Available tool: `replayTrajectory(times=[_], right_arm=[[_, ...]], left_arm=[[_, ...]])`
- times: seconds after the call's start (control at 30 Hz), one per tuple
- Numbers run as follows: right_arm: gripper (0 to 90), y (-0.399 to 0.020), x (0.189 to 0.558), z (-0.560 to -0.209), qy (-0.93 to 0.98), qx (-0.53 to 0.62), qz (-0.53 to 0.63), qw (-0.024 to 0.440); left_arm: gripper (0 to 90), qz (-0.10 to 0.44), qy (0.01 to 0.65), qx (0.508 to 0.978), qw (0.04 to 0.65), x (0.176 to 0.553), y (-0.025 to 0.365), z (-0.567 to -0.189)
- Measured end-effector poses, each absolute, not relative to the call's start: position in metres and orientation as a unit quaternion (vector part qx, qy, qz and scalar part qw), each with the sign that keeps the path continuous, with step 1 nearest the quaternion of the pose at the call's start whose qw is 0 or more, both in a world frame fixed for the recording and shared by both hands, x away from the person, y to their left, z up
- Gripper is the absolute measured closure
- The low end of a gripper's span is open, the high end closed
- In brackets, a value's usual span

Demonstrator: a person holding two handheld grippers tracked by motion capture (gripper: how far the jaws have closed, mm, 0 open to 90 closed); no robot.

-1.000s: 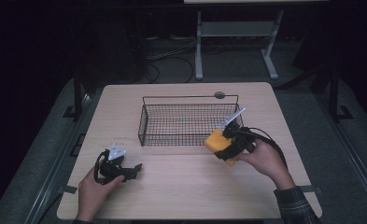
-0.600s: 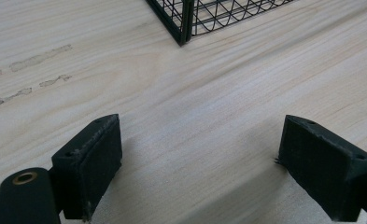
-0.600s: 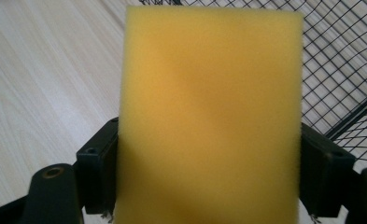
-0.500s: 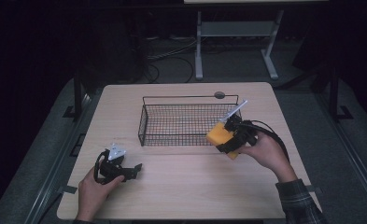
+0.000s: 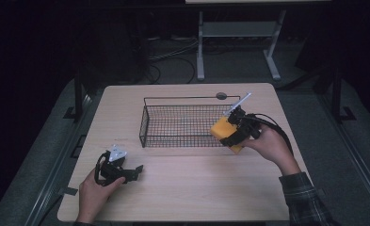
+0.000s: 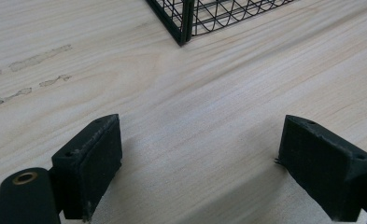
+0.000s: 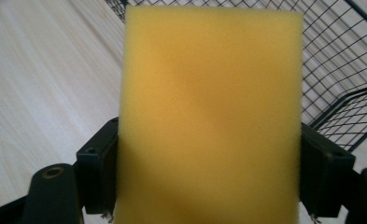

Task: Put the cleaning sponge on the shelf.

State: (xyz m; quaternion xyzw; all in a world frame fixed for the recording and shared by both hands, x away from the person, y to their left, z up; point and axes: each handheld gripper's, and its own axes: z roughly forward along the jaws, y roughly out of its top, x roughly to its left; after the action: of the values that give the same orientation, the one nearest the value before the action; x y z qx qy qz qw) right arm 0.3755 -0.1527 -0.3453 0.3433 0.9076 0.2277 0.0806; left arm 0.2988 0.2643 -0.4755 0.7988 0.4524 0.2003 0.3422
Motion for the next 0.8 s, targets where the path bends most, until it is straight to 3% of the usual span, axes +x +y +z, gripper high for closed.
replayTrajectory(times=[0.8], right_arm=[[22.3,-0.166,0.418,-0.348,0.897,0.367,0.23,0.09]], left_arm=[[12.6,0.2,0.452,0.799,0.341,0.299,0.264,-0.475]])
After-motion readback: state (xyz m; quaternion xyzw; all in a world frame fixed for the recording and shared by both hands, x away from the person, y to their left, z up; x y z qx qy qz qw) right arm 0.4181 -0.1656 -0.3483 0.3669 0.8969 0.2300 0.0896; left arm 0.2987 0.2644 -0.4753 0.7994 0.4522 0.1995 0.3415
